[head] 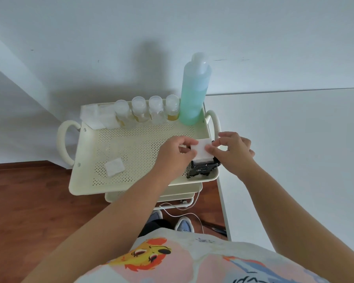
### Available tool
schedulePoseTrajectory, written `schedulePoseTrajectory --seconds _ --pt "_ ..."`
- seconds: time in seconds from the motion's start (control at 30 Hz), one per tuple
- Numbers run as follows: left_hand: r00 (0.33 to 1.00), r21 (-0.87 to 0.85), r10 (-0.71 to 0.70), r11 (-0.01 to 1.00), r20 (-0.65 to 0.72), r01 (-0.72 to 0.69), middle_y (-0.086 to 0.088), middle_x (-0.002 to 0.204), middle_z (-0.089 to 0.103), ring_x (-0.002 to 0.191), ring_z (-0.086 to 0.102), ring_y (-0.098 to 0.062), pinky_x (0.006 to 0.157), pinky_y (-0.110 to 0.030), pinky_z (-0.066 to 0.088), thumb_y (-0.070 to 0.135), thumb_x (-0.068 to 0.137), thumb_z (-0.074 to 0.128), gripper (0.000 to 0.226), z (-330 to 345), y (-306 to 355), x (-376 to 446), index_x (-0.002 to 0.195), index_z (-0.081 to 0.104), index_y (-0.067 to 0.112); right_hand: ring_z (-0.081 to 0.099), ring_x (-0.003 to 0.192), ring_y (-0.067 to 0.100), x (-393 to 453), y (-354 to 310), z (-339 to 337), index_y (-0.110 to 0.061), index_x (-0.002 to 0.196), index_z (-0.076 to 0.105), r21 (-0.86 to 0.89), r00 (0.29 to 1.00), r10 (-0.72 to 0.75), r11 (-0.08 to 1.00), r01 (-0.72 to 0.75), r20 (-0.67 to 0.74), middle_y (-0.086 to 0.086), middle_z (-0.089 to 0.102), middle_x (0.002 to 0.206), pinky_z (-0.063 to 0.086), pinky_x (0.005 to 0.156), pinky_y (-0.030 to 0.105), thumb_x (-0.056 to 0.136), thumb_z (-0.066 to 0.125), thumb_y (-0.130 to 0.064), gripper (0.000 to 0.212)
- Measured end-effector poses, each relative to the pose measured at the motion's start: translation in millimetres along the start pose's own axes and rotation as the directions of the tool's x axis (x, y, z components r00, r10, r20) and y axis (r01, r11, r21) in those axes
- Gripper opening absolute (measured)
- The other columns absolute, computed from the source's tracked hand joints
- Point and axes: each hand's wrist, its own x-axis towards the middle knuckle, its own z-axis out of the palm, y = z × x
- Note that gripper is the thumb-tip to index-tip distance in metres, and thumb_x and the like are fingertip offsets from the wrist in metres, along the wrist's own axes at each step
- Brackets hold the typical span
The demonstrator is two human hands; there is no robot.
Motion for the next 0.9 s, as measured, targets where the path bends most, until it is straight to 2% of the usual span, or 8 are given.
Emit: schedulePoseTrajectory --seconds 0.13,0.27,0.37,0.6,0.7,0.77,0.83,0.9 --pt "0.981 0.352 0.194 0.920 -0.032 -0.170 0.009 0.107 0.045 0.100 0.042 -0.014 0.088 -0.022 0.033 0.025 0.082 0.071 0.019 6.4 -8.8 -0.9 0.099 0.070 0.035 0.019 0.128 0.018 -2.3 5.0 6.6 -0.047 0.065 0.060 -0.179 0.999 -0.006 0.984 0.001 -0.032 -0.021 0.043 0.129 0.015 0.089 0.034 0.073 0.064 -0.060 0.016" --pt "0.862 0.669 0.471 0.582 0.187 -0.463 0.007 0.116 0.056 0.107 0.041 -0.024 0.090 -0.037 0.039 0.042 0.083 0.063 0.022 1.1 -17.4 -8.5 0.096 0.074 0.029 0.018 0.128 0.019 -4.5 4.0 11.3 -0.045 0.074 0.061 -0.250 0.990 -0.079 0.967 0.047 -0.118 -0.018 0.041 0.132 0.015 0.094 0.038 0.071 0.067 -0.056 0.013" --pt "0.794 0.717 0.515 0.415 0.323 -0.560 0.008 0.112 0.064 0.113 0.048 -0.027 0.091 -0.041 0.038 0.048 0.079 0.060 0.031 0.0 -21.1 -12.6 0.092 0.076 0.025 0.025 0.124 0.021 -4.4 5.5 6.3 -0.046 0.086 0.062 -0.212 0.973 -0.140 0.972 0.100 -0.185 -0.016 0.043 0.129 0.016 0.088 0.034 0.069 0.072 -0.052 0.020" --pt "0.771 0.733 0.474 0.321 0.424 -0.600 0.011 0.104 0.069 0.118 0.049 -0.029 0.095 -0.042 0.037 0.048 0.080 0.056 0.034 -1.8 -20.9 -6.3 0.092 0.074 0.023 0.019 0.124 0.026 3.5 2.3 -1.1 -0.052 0.088 0.070 -0.447 0.975 -0.221 0.873 0.194 -0.009 -0.012 0.030 0.146 0.012 0.096 0.036 0.073 0.071 -0.053 0.015" --pt "0.776 0.694 0.440 0.373 0.452 -0.615 0.013 0.110 0.067 0.119 0.046 -0.025 0.097 -0.042 0.037 0.046 0.080 0.058 0.034 -4.3 -20.2 -3.4 0.100 0.074 0.024 0.021 0.123 0.029 8.1 -4.8 0.5 -0.050 0.088 0.071 -0.498 0.982 -0.186 0.848 0.182 0.043 -0.010 0.031 0.147 0.018 0.097 0.040 0.074 0.070 -0.049 0.013" --pt "0.820 0.580 0.409 0.580 0.399 -0.572 0.017 0.114 0.064 0.117 0.042 -0.018 0.099 -0.037 0.035 0.048 0.080 0.059 0.035 -13.5 -19.4 0.7 0.106 0.073 0.030 0.022 0.121 0.029 8.5 -7.4 0.3 -0.050 0.085 0.071 -0.478 0.984 -0.176 0.863 0.164 0.020 -0.011 0.034 0.144 0.019 0.095 0.039 0.076 0.068 -0.048 0.010" --pt "0.897 0.427 0.332 0.794 0.293 -0.433 0.022 0.114 0.060 0.115 0.041 -0.011 0.098 -0.031 0.030 0.053 0.081 0.054 0.035 -33.9 -20.7 5.0 0.108 0.070 0.037 0.024 0.119 0.027 8.0 -7.2 -1.1 -0.049 0.083 0.070 -0.428 0.977 -0.206 0.889 0.166 -0.049 -0.014 0.038 0.141 0.019 0.091 0.036 0.076 0.067 -0.049 0.007" --pt "0.946 0.412 0.272 0.853 0.176 -0.321 0.020 0.113 0.058 0.114 0.046 -0.009 0.097 -0.033 0.033 0.052 0.085 0.051 0.032 -63.5 -34.9 11.6 0.109 0.067 0.038 0.027 0.117 0.022 8.3 -5.1 -4.2 -0.050 0.089 0.067 -0.332 0.965 -0.257 0.916 0.224 -0.059 -0.019 0.043 0.136 0.019 0.089 0.032 0.074 0.069 -0.051 0.015"
